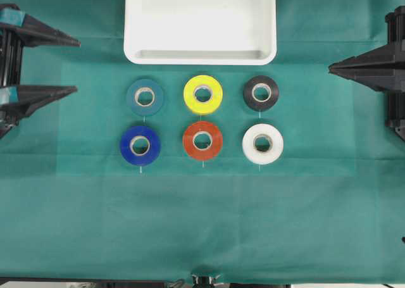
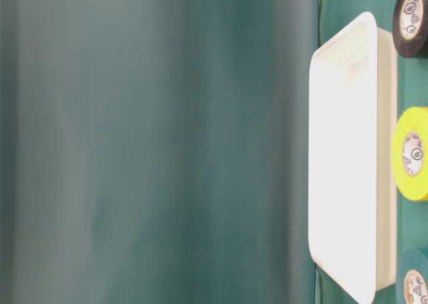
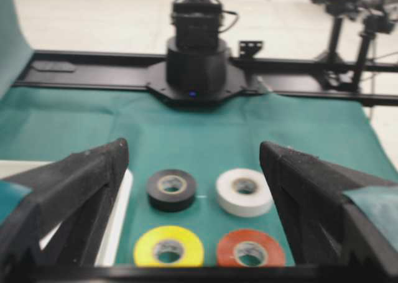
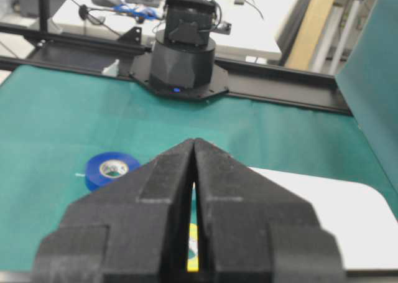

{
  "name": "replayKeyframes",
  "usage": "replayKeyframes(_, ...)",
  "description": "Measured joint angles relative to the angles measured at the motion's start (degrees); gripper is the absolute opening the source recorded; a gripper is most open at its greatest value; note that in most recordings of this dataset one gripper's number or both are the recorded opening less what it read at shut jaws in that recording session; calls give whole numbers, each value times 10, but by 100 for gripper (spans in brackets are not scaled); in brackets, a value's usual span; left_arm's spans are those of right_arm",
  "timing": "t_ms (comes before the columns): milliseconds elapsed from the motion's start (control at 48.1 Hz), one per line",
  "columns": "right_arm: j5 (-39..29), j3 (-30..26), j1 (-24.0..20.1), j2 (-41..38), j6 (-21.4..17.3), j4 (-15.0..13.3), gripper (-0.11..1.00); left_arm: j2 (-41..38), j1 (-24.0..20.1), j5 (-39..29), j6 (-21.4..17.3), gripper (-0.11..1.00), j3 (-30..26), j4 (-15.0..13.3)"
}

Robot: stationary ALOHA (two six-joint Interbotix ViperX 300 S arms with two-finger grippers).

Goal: Place the tape from the fixed location into the white case.

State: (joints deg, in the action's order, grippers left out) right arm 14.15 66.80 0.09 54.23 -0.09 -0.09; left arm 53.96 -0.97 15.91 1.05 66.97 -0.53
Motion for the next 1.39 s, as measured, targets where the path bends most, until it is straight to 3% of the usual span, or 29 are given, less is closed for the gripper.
replayKeyframes(229,-4,0,-1,0,0,0,0,0,-42,-4,0,99,0,0)
replayKeyframes(478,-5,0,0,0,0,0,0,-2,-47,-7,0,99,-1,0)
replayKeyframes(644,-6,-2,0,0,0,0,0,-44,-47,-5,-1,99,-14,0)
replayKeyframes(1059,-5,-2,0,-1,0,0,0,-272,-47,51,-2,99,-149,0)
replayKeyframes(1392,-5,-3,0,-1,0,0,0,-405,-46,35,-11,99,-282,1)
